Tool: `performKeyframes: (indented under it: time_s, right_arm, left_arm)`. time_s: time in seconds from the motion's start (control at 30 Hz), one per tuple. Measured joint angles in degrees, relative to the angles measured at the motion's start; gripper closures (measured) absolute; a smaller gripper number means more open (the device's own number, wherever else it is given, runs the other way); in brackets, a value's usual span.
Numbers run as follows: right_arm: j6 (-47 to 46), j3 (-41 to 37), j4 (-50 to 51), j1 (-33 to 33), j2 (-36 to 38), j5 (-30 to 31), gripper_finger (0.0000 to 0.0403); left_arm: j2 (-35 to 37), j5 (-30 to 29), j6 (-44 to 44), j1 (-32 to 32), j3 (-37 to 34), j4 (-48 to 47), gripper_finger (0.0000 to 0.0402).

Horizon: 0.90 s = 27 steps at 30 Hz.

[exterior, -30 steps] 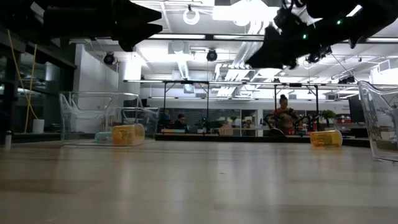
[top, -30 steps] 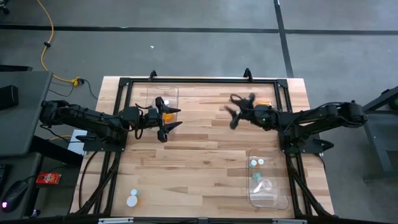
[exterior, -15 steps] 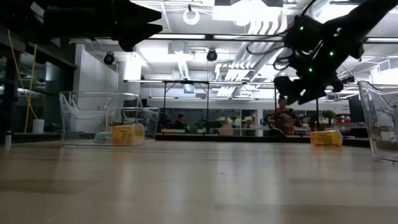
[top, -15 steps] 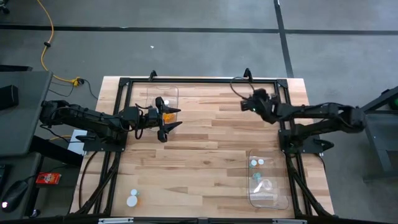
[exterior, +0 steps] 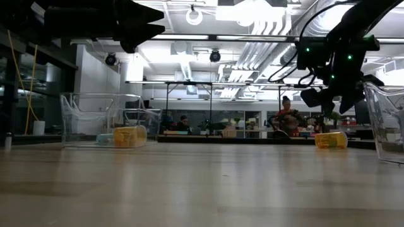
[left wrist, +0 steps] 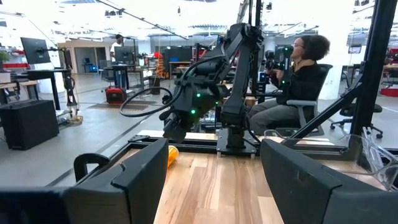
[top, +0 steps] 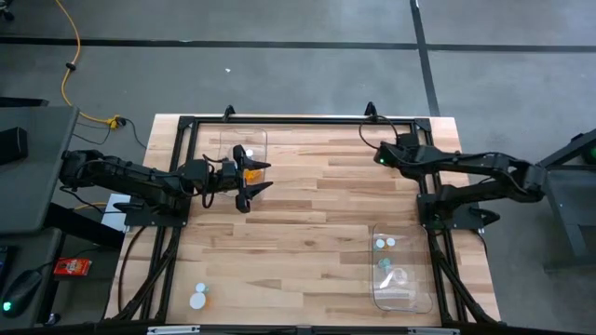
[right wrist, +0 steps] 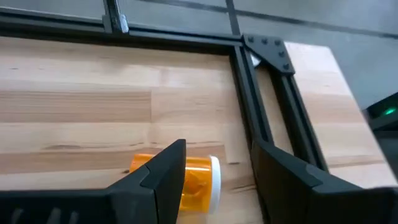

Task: Pick and place medicine bottles into bin by pill shape (circle, oval)
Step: Put the orange capsule bottle into the left transparent bin

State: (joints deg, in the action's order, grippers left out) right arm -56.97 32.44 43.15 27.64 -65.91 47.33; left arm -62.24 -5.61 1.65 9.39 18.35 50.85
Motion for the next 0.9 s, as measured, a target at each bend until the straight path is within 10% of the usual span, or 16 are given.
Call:
performKeyframes:
  time_s: [0.9]
  right_arm:
    - [10.6, -7.1, -15.0, 8.3, 0.0, -11.9, 0.0226]
  left_arm:
    - [0.0, 0.2, -1.0, 0.0, 0.0, 0.0, 0.0156]
